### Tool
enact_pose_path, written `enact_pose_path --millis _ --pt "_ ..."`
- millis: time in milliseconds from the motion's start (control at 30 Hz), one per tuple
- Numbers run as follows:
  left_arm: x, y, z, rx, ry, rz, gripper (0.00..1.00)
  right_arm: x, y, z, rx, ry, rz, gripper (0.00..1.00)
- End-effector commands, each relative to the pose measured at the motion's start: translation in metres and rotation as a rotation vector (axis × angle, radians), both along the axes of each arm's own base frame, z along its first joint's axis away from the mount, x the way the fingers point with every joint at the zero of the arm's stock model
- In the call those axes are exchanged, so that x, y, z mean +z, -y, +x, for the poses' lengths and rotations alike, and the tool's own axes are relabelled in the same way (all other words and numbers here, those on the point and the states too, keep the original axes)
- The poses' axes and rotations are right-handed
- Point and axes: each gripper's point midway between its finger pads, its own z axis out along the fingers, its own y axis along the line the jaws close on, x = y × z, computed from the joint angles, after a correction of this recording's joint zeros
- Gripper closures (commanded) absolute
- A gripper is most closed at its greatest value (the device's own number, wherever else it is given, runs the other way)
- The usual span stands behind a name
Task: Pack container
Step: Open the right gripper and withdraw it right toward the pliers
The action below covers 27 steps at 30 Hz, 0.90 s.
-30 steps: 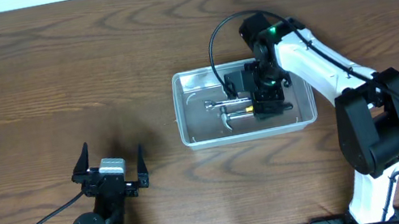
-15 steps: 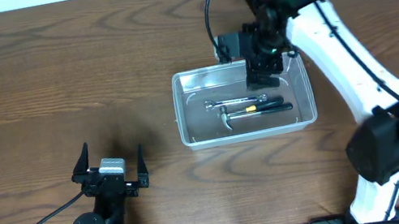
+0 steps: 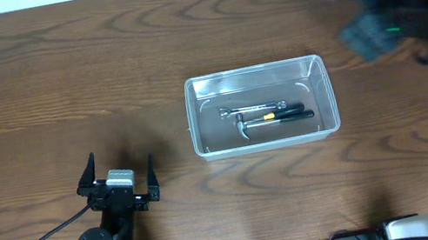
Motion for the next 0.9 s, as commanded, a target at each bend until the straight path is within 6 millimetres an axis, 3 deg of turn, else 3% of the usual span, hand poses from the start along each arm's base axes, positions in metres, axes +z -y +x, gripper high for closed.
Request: enact_pose_path --millis 0,100,267,333,433,533,667,767,867 --pt "-0.016 0.0 0.0 0.001 -0.046 -0.005 0.02 0.015 0.024 -0.023 -0.291 0.043 0.212 0.01" --pt "-0.016 0.0 0.0 0.001 -0.046 -0.005 0.02 0.012 0.02 -0.042 -0.298 -0.007 0.308 0.01" --pt "-0.016 0.0 0.0 0.001 -0.046 -0.005 0.02 0.011 0.017 -0.044 -0.289 -0.018 0.328 0.01" --pt "-0.016 0.0 0.0 0.001 -0.046 -0.005 0.02 0.013 0.03 -0.037 -0.364 0.02 0.302 0.01" --pt "-0.016 0.0 0.0 0.001 -0.046 -0.005 0.02 0.016 0.065 -0.026 -0.588 0.099 0.266 0.01" --pt "-0.016 0.0 0.0 0.001 -0.046 -0.005 0.02 0.008 0.083 -0.006 -0.576 0.097 0.23 0.01" --pt "-0.016 0.0 0.0 0.001 -0.046 -0.005 0.02 -0.035 0.111 0.019 -0.525 -0.036 0.175 0.01" --pt "-0.016 0.0 0.0 0.001 -0.046 -0.005 0.02 -0.082 0.141 0.031 -0.681 -0.145 0.226 0.01" --pt "-0.016 0.0 0.0 0.001 -0.047 -0.005 0.02 -0.119 0.157 0.031 -0.845 -0.23 0.292 0.01"
